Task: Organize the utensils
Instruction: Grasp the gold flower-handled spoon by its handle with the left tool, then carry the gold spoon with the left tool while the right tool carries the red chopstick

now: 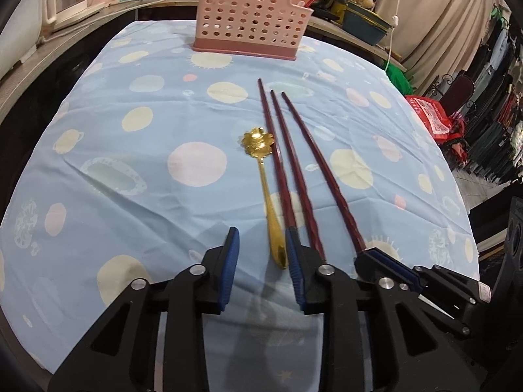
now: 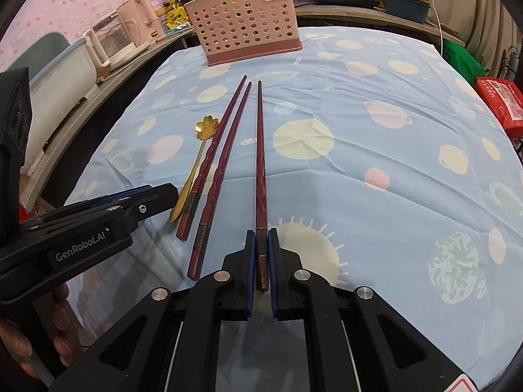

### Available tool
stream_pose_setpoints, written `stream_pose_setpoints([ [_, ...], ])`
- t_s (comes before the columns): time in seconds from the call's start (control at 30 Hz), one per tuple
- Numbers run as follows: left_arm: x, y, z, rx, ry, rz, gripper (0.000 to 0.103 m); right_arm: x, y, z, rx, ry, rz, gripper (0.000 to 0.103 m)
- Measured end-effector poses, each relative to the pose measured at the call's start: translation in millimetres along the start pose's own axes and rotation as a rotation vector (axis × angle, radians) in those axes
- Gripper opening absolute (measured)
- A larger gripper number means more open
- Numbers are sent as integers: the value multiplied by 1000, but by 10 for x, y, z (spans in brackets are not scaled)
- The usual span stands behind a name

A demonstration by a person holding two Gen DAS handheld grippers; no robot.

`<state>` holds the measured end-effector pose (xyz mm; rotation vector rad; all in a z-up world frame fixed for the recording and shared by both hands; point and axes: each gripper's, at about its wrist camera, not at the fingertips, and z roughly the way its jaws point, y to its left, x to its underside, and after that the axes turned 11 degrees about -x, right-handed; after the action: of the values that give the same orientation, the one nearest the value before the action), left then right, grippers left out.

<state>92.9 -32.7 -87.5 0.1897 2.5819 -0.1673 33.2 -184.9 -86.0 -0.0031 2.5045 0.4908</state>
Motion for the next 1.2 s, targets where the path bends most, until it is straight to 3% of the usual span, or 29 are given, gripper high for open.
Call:
stream_pose_setpoints([
  [0.2,60,-92,52,-4,16,42,29,-1,-8,-2,0,0,1,7],
  [0.4,70,0,78,0,25,15,11,-6,-31,1,-3,0,4,7],
  [0.93,58,57,43,15,27,-8,10,-15,-37,-14,-2,-4,5,7],
  [1.2,-13,191,-215,10,-30,-44,10,-68,-37,-214,-7,-49,8,7],
])
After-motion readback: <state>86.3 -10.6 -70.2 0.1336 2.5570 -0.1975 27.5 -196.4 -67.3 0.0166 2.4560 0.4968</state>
